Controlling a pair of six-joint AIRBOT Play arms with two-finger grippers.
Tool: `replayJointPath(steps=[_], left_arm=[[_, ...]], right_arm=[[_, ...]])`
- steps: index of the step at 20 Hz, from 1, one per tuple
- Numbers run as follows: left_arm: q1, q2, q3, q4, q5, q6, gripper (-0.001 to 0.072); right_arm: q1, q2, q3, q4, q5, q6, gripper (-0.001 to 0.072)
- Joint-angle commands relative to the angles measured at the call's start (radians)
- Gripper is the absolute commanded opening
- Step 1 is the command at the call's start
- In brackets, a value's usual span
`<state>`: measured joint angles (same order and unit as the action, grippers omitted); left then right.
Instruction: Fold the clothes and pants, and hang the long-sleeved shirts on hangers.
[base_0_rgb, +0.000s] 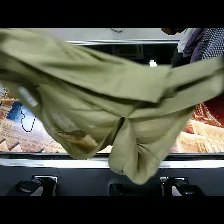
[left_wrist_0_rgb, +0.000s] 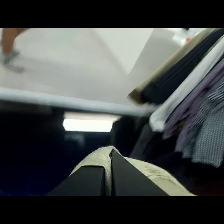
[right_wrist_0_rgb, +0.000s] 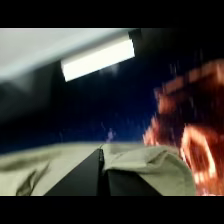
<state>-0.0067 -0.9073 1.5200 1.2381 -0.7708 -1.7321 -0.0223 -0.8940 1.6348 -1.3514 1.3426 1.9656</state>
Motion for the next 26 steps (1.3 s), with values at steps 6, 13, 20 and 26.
replayJointPath(steps=[6, 13, 20, 26], left_arm=[[-0.045, -0.666, -0.002, -0.102, 0.430, 0.026, 0.0018], [-0.066, -0.831, 0.003, -0.159, 0.279, 0.021, 0.0128], [0.103, -0.581, -0.014, -0.154, -0.265, 0.021, 0.0578], [-0.057, -0.141, -0.659, -0.285, -0.204, -0.163, 0.0577]], right_arm=[[0.001, -0.700, 0.000, 0.135, -0.022, -0.050, 0.0030], [0.001, -0.893, 0.000, 0.264, -0.202, -0.059, 0.0030], [0.001, -0.867, 0.000, 0.236, -0.140, -0.136, 0.0029], [0.001, -0.837, 0.000, 0.212, -0.048, -0.190, 0.0030]])
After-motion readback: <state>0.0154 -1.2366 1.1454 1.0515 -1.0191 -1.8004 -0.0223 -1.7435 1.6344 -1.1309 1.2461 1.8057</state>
